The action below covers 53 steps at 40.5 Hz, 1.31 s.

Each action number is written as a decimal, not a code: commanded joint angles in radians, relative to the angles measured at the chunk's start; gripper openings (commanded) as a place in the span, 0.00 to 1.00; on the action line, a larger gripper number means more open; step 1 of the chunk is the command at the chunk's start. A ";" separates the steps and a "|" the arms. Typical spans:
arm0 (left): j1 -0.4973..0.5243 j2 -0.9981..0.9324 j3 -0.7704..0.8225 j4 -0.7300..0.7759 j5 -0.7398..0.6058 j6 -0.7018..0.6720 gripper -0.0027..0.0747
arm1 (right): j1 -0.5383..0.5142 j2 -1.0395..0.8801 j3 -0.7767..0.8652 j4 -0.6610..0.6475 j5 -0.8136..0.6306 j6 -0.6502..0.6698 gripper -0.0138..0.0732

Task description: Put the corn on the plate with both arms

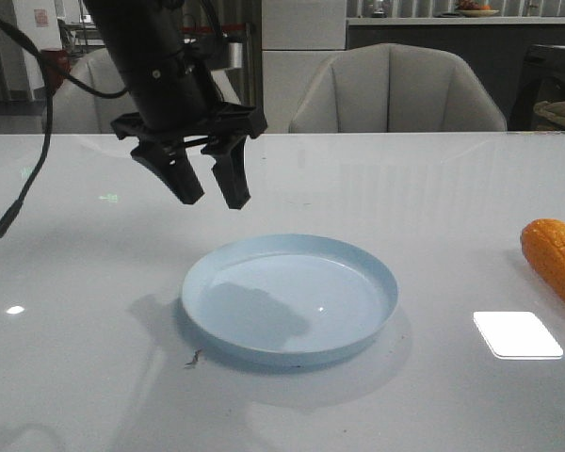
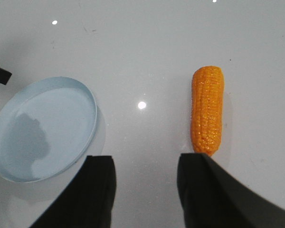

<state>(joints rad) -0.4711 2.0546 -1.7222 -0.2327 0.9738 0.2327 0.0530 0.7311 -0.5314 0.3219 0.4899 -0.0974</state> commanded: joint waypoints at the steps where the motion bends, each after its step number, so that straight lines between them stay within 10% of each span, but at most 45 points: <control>1: -0.011 -0.137 -0.041 -0.020 -0.065 0.022 0.62 | 0.004 0.002 -0.025 0.015 -0.060 -0.002 0.65; 16: 0.024 -0.482 0.098 0.040 -0.391 0.022 0.62 | 0.004 0.002 -0.025 0.015 -0.053 -0.002 0.65; 35: 0.262 -1.151 0.956 0.018 -0.845 0.016 0.62 | 0.004 0.002 -0.025 0.015 -0.065 -0.002 0.65; 53: 0.285 -1.564 1.260 0.017 -0.843 0.016 0.62 | 0.002 0.156 -0.065 -0.099 -0.076 -0.002 0.65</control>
<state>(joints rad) -0.1905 0.4987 -0.4384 -0.2030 0.2067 0.2529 0.0530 0.8386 -0.5386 0.2342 0.5020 -0.0974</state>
